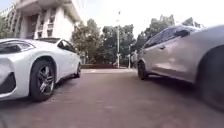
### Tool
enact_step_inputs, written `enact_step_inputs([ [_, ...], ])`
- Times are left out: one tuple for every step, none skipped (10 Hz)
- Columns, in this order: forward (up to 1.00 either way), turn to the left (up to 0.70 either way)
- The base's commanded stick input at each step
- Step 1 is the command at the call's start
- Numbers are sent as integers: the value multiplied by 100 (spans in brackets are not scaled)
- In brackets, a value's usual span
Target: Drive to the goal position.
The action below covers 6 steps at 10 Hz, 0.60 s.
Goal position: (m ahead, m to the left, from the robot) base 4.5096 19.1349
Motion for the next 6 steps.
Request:
enact_step_inputs([
  [70,0],
  [70,0],
  [70,0],
  [70,0],
  [70,0],
  [70,0],
])
